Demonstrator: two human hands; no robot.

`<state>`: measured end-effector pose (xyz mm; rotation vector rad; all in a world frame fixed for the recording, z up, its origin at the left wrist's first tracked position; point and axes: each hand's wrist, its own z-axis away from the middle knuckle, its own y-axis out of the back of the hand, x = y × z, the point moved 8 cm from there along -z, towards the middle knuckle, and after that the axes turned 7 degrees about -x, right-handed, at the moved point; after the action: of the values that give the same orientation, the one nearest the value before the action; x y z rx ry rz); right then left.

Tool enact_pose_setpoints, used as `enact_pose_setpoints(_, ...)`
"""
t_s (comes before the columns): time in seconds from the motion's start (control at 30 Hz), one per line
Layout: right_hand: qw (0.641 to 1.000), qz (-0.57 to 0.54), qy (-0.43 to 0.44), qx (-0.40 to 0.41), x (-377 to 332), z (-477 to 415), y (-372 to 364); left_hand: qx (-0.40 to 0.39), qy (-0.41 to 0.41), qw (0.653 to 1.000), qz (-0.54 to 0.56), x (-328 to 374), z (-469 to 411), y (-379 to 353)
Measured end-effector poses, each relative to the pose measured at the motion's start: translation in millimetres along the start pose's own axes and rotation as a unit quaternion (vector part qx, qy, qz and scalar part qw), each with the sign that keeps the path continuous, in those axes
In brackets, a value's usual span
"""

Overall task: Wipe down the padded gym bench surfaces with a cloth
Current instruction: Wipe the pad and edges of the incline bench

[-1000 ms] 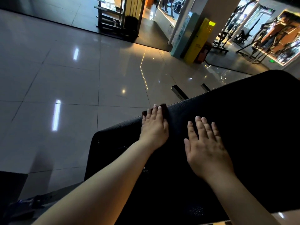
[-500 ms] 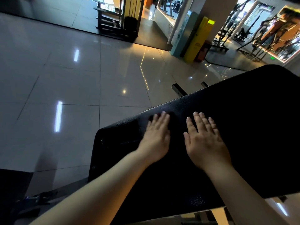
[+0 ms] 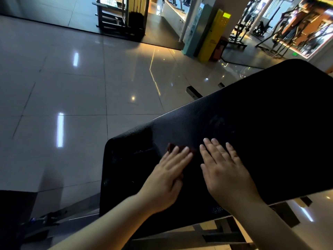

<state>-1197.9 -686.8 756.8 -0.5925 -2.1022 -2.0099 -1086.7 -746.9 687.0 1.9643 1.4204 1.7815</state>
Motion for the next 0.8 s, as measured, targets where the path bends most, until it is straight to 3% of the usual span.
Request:
enact_pose_setpoints(0.1, 1.000, -0.003, -0.010, -0.009, -1, 4, 1, -0.008, 0.001, 0.998, -0.055, -22, 7, 1)
enact_pose_setpoints(0.23, 1.000, -0.007, -0.023, -0.008, -5, 1, 1, 0.038, 0.183, 0.982, 0.009, -65, -29, 12)
enact_pose_setpoints(0.27, 1.000, -0.010, -0.028, -0.005, -4, 2, 1, 0.036, 0.173, 0.984, 0.012, -55, -31, 9)
enact_pose_setpoints(0.37, 0.999, -0.020, -0.034, 0.007, -5, 7, 3, -0.007, 0.028, 1.000, -0.004, -1, -8, -5)
enact_pose_setpoints(0.47, 0.999, -0.025, -0.033, 0.014, -6, 7, 5, -0.033, -0.062, 0.994, -0.078, -5, 13, -4)
enact_pose_setpoints(0.5, 0.999, -0.028, -0.036, 0.016, -6, 6, 6, -0.024, -0.044, 0.995, -0.085, -21, 9, 1)
enact_pose_setpoints(0.63, 0.998, -0.037, -0.045, 0.030, -6, 4, 7, 0.028, 0.177, 0.984, -0.018, -84, -18, 18)
enact_pose_setpoints(0.7, 0.998, -0.040, -0.048, 0.033, -6, 4, 7, 0.020, 0.146, 0.989, -0.014, -57, -19, 10)
enact_pose_setpoints(0.8, 0.998, -0.037, -0.052, 0.029, -8, 6, 8, -0.050, -0.007, 0.998, -0.038, 3, 16, -10)
